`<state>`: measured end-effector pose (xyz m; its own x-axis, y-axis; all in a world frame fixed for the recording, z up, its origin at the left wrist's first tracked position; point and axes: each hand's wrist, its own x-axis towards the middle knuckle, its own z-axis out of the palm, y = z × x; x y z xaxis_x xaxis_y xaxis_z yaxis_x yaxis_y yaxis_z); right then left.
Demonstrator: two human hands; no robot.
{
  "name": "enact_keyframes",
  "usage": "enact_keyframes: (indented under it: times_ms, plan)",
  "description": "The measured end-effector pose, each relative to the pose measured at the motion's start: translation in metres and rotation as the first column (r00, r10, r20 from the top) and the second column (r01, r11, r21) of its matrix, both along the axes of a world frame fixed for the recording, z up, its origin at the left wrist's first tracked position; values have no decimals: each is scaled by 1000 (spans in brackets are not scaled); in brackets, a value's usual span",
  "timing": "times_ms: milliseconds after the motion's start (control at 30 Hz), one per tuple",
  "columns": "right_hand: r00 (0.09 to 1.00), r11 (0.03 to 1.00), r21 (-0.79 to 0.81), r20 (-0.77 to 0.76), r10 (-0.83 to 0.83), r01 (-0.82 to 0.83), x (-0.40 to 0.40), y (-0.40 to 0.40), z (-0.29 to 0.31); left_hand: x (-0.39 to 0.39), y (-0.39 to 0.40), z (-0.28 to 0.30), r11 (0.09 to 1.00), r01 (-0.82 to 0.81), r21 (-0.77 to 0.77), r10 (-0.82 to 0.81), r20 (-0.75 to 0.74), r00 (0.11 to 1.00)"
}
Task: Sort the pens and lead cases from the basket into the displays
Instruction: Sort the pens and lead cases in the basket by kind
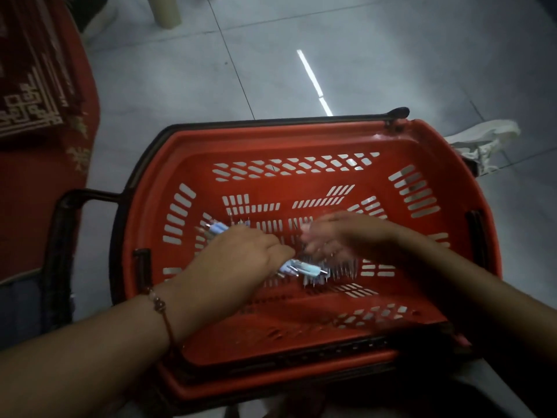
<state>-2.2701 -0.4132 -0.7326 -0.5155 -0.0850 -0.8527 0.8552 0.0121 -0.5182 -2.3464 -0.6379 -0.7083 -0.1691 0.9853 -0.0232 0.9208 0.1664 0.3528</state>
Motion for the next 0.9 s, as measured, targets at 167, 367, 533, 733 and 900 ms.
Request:
enact_keyframes:
  times_ms: [167, 367, 533, 733, 900]
  plan:
    - [986, 964, -244, -100, -134, 106, 48, -45, 56, 5, 0, 15, 990, 75, 123, -65, -86, 994]
    - [985, 993, 104, -171, -34, 52, 80, -35, 75, 25, -2, 29, 998, 42, 53, -34, -134, 990]
    - [982, 913, 391, -97, 164, -114, 83, -25, 93, 29, -13, 30, 999, -21, 32, 26, -144, 989]
    - [937, 753, 602, -21, 349, -267, 67, -9, 99, 17, -22, 35, 985, -161, -59, 152, -140, 978]
    - [975, 809, 569, -56, 216, -146, 45, -5, 59, 12, -21, 34, 969, -197, -148, 176, -146, 974]
